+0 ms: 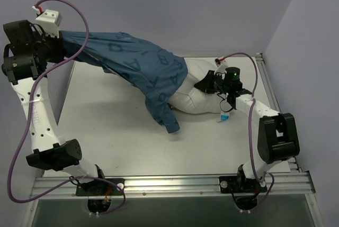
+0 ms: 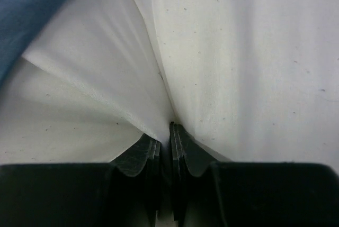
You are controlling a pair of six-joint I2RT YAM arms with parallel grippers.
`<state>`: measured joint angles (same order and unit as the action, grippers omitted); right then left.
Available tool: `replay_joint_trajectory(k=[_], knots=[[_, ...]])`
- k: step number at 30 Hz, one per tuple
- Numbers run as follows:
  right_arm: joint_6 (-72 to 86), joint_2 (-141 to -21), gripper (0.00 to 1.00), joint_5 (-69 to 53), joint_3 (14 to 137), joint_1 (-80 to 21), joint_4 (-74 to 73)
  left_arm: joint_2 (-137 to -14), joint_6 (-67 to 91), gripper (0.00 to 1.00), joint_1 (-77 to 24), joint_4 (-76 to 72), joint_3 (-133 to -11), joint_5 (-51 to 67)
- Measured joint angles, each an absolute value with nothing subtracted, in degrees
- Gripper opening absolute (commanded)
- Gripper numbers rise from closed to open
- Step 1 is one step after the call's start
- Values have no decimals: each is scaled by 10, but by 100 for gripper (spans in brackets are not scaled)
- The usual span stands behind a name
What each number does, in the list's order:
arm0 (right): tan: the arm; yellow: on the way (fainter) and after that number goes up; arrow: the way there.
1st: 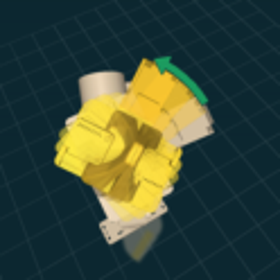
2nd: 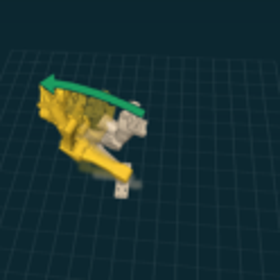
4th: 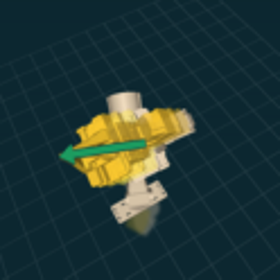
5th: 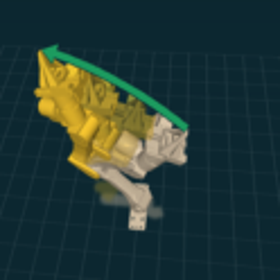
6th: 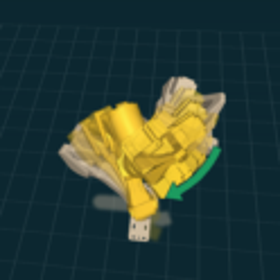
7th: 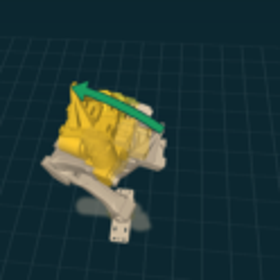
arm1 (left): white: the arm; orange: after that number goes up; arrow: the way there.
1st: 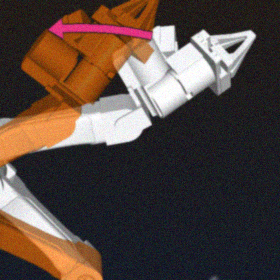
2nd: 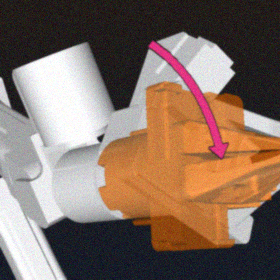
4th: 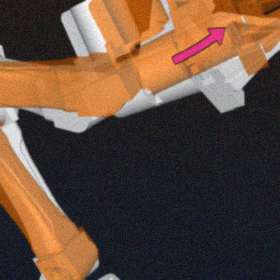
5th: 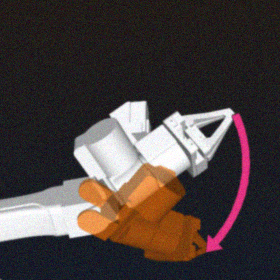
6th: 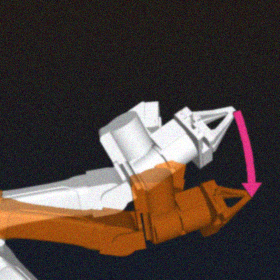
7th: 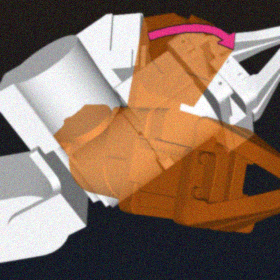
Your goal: Remove the pillowcase from the pillow
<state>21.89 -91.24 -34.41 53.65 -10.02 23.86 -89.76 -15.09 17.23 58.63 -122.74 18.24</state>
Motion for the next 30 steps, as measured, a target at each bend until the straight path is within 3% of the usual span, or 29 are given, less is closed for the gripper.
replay_joint_trajectory(k=[13,20,25,30], knots=[[215,-891,0,-412,520,11,212,-994,-157,2,222,634,-1440,186],[190,-893,0,-332,515,52,148,-973,-127,2,274,539,-1392,151],[164,-895,0,-248,516,138,107,-972,-99,2,318,459,-1409,92],[151,-894,0,-184,529,152,89,-937,-86,2,303,413,-1365,130]])
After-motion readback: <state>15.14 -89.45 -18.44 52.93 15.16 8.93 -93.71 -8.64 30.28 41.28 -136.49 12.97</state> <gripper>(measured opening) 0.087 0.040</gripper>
